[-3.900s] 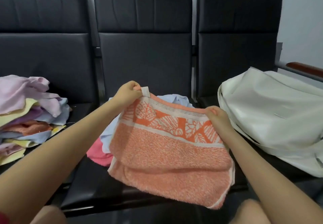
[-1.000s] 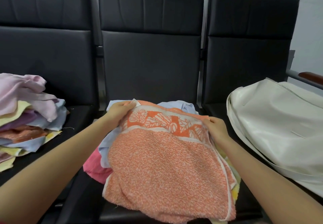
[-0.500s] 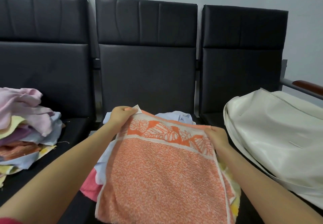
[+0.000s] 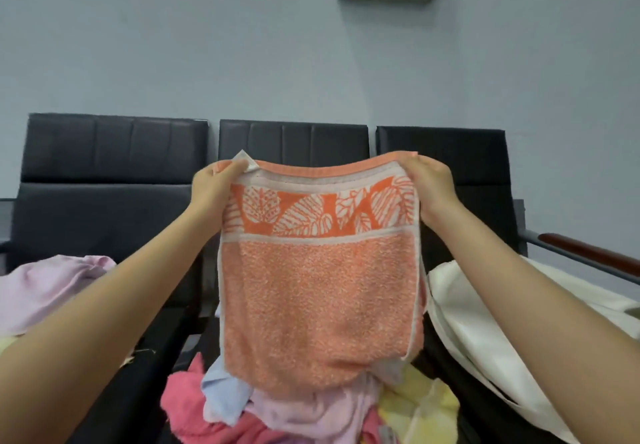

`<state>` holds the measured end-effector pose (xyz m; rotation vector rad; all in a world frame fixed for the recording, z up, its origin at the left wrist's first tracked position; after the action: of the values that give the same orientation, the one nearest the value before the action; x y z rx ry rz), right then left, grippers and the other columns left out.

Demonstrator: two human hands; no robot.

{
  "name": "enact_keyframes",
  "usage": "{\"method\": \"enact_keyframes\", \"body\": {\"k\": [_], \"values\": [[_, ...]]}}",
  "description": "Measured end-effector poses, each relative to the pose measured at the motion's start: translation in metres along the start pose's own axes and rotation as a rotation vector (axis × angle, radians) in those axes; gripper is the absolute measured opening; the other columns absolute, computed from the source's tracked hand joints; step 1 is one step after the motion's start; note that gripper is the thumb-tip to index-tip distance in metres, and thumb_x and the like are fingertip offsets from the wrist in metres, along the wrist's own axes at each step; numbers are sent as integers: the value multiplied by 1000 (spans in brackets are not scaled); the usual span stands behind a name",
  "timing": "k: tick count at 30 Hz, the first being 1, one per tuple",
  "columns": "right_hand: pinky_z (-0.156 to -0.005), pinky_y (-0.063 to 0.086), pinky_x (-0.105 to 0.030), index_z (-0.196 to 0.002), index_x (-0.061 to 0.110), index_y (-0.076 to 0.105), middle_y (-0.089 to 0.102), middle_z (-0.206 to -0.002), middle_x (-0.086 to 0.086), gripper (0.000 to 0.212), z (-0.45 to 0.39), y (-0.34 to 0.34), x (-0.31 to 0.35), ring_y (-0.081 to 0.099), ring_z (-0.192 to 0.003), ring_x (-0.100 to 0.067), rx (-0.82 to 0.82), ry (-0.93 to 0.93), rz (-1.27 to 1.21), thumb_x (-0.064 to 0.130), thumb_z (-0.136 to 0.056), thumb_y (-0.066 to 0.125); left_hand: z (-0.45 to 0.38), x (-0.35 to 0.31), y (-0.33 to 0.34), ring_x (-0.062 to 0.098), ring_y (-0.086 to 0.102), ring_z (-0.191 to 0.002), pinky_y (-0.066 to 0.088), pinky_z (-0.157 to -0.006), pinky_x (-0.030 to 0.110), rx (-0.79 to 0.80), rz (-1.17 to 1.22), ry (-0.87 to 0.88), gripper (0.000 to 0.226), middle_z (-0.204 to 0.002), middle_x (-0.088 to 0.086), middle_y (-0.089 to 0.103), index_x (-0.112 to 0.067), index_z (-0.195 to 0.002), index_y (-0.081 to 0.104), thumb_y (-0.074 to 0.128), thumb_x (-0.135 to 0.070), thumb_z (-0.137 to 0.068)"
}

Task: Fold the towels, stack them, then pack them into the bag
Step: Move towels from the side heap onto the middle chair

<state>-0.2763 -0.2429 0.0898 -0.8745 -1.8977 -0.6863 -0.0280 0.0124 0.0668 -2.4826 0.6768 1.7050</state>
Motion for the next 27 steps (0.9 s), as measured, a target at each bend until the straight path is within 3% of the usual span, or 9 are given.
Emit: {"method": "enact_keyframes", "body": {"k": [5, 9, 12, 15, 19, 21, 24, 27], "values": [[-74, 58, -33, -102, 0, 70, 68, -82, -10, 21, 7, 10, 40, 68, -74, -22, 55, 56, -193, 12, -86, 70, 4, -51, -25, 18, 64, -69, 55, -74, 33, -52, 155, -60, 11, -85, 5, 66, -17, -88, 64, 71, -23, -83], [-89, 57, -42, -113, 1, 69, 72, -103, -16, 32, 3, 21, 39, 71, -93, -28, 149, 168, -177, 16, -85, 70, 11, -70, -32, 16, 65, -55, 57, -54, 26, 121, 82, -144, 21, -73, 6, 66, -10, -98, 60, 66, -27, -89], [-72, 60, -34, -113, 2, 66, 71, -82, -7, 27, 2, 26, 25, 71, -77, -20, 201, 249, -150, 17, -90, 65, 16, -73, -39, 15, 64, -51, 57, -51, 25, 189, -15, -178, 18, -62, 3, 66, -11, -91, 58, 64, -28, -90], [-53, 55, -26, -106, 2, 67, 69, -75, -6, 22, 4, 22, 4, 69, -62, -15, 168, 257, -60, 15, -88, 69, 9, -64, -54, 18, 68, -62, 58, -64, 31, 158, -227, -105, 19, -73, 6, 71, -10, -93, 66, 69, -28, -87], [-78, 58, -38, -98, 6, 70, 73, -88, -11, 28, 1, 1, -64, 70, -78, -22, 9, 257, 424, 25, -79, 75, 10, -11, -60, 15, 67, -73, 51, -71, 29, 268, -591, -14, 10, -78, 1, 72, -18, -84, 75, 70, -26, -85], [-62, 54, -33, -95, 8, 69, 72, -85, -8, 26, 9, -4, -109, 66, -71, -19, 0, 322, 584, 29, -79, 73, 13, 33, -62, 11, 63, -71, 48, -67, 22, 313, -722, -38, 7, -74, -3, 69, -17, -80, 74, 72, -23, -84], [-40, 47, -25, -103, -4, 66, 67, -88, -16, 22, 25, -5, -180, 62, -59, -19, 1, 496, 432, 8, -85, 69, 15, 95, -65, 9, 61, -69, 46, -63, 23, 289, -870, -66, 6, -74, -6, 67, -18, -82, 75, 72, -23, -84], [-59, 59, -32, -101, -7, 66, 68, -82, -16, 17, 43, 1, -230, 69, -60, -23, -51, 564, 254, 1, -86, 67, 14, 144, -71, 12, 64, -74, 46, -64, 28, 172, -903, -56, 10, -79, -5, 70, -25, -81, 73, 64, -28, -85]]}}
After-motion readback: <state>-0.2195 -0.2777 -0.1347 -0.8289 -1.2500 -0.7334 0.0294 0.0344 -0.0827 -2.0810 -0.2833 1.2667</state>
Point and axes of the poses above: each hand's wrist, its own z-axis away from the middle knuckle, its own y-axis out of the palm, x = y × z, the point moved 10 cm from there along -z, towards the middle knuckle
